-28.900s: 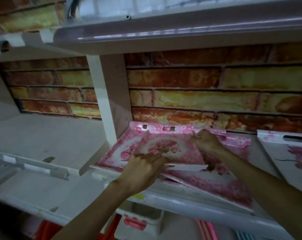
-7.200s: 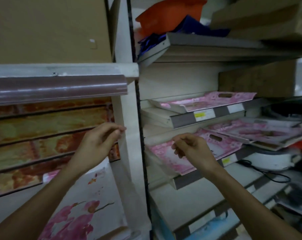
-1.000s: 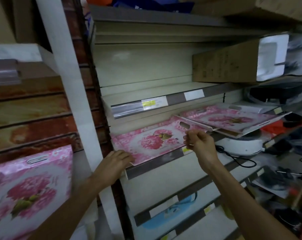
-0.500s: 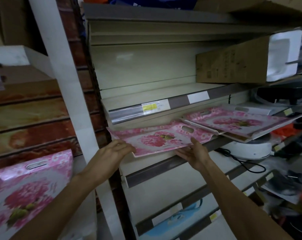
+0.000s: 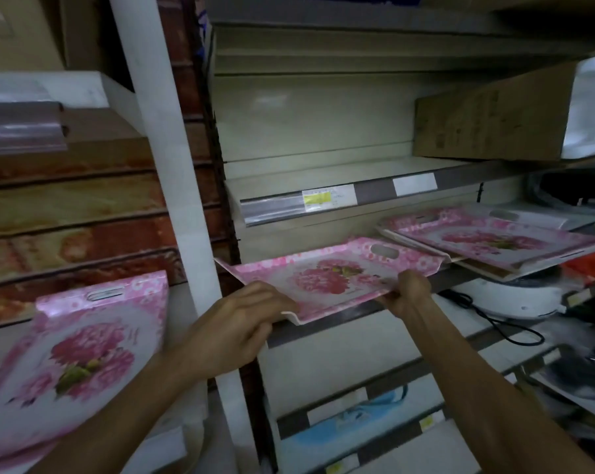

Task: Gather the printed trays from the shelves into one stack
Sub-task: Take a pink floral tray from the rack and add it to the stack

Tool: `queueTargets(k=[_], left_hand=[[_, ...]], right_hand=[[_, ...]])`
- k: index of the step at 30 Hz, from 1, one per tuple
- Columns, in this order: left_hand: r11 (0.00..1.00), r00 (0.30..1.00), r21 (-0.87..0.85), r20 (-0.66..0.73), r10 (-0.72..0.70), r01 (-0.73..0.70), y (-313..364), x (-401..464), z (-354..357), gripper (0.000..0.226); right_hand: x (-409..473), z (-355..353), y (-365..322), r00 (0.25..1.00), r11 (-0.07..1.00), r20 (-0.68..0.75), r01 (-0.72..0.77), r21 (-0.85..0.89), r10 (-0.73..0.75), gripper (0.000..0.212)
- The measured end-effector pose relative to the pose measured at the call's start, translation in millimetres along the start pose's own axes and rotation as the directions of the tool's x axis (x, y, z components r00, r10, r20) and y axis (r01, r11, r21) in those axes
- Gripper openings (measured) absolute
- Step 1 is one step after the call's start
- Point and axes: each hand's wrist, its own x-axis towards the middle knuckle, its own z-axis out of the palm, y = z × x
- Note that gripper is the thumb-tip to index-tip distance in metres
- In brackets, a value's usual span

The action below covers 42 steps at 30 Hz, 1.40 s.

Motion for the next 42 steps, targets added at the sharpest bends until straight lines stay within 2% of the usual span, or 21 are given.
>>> queueTargets(k=[3,8,13,16,18,20,23,26,30,36,42], left_hand=[[0.979,0.997,-0.191,-0.002,-0.074,0.072,20.9,-9.9,-6.5,0.044],[0.873,0.959,-0.438,-0.079,-0.274,0.213,40.6,-17.0,-19.5,0.042],[0.797,0.863,-0.499,-0.173,-0.475,0.339,28.2,-34.3,-42.4,0.042],[0.774,0.793,-0.447,-0.199,-0.576,0.45,13.5,-52.2,-53.5,0.042],[0.736,0.748,-0.373,-0.146,-0.647,0.565,4.1,-66.4,-57.2,0.033],[0.657,0.687,-0.349,-0.05,-0.725,0.668,-4.6,-82.7,-57.5,0.018],[0.522,0.606,-0.377,0.146,-0.782,0.765,-8.6,-109.4,-61.7,0.027],[0.451,0.584,-0.439,0.236,-0.777,0.777,-3.7,-139.2,-67.9,0.025],[0.269,0.516,-0.609,0.275,-0.811,0.747,-1.9,-182.7,-73.1,0.029],[0.357,0.543,-0.638,0.116,-0.832,0.683,-22.1,-243.3,-99.5,0.017],[0.326,0.461,-0.678,0.022,-0.887,0.659,-48.0,-292.4,-132.7,0.021]], right_hand=[[-8.3,-15.7,1.0,1.0,0.999,-0.001,0.002,0.037,-0.002,0.033],[-26.5,-35.6,7.0,0.995,0.998,-0.089,0.05,0.023,-0.048,0.02],[-52.5,-54.4,18.4,0.989,0.983,-0.109,0.075,-0.169,-0.095,0.016],[-70.9,-61.1,29.9,0.99,0.961,-0.072,0.096,-0.26,-0.119,0.015],[-86.0,-61.3,41.3,0.99,0.954,-0.053,0.11,-0.28,-0.13,0.019],[-105.5,-57.1,54.8,0.989,0.935,-0.048,0.117,-0.335,-0.142,0.024],[-136.8,-44.2,77.6,0.989,0.931,-0.008,0.136,-0.339,-0.148,0.023],[-161.6,-31.3,101.0,0.988,0.924,0.047,0.154,-0.349,-0.147,0.024],[-187.1,-5.9,130.7,0.986,0.928,0.123,0.15,-0.342,-0.114,0.028],[-213.4,54.0,166.8,0.971,0.916,0.23,0.149,-0.372,-0.064,0.03],[-234.3,121.2,187.3,0.913,0.918,0.402,0.221,-0.33,-0.075,0.021]])
